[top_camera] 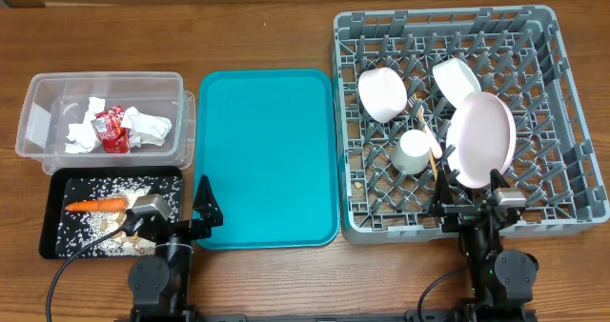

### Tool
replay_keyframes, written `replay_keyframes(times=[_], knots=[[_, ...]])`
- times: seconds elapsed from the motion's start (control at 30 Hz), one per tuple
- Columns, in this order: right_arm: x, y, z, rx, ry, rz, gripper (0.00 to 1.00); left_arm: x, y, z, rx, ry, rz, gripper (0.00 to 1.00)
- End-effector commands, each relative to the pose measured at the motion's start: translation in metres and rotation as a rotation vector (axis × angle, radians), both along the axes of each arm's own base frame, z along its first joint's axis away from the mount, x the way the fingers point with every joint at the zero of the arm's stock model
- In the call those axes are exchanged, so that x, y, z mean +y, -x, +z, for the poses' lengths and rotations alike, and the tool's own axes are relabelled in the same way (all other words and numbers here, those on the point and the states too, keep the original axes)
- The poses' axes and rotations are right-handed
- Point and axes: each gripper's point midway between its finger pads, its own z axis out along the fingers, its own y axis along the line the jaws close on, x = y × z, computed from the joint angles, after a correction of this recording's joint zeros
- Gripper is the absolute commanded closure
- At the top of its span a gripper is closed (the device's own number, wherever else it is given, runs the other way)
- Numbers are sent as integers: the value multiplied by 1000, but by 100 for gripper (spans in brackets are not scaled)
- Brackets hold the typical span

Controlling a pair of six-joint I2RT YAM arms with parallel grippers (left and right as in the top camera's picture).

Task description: Sort waste into correct bins and load items into the dishwasher

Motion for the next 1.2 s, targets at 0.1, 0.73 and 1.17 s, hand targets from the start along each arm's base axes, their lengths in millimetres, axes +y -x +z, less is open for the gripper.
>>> replay_keyframes(times=[0.1, 0.73, 1.17], knots=[[-3, 0, -1, -5, 4, -14, 0, -4, 0, 1, -4, -180, -35, 0], [-3, 0, -1, -5, 4, -14, 0, -4, 0, 1, -1, -346, -47, 0], [-3, 0, -1, -5, 4, -14, 0, -4, 0, 1, -1, -346, -47, 0]])
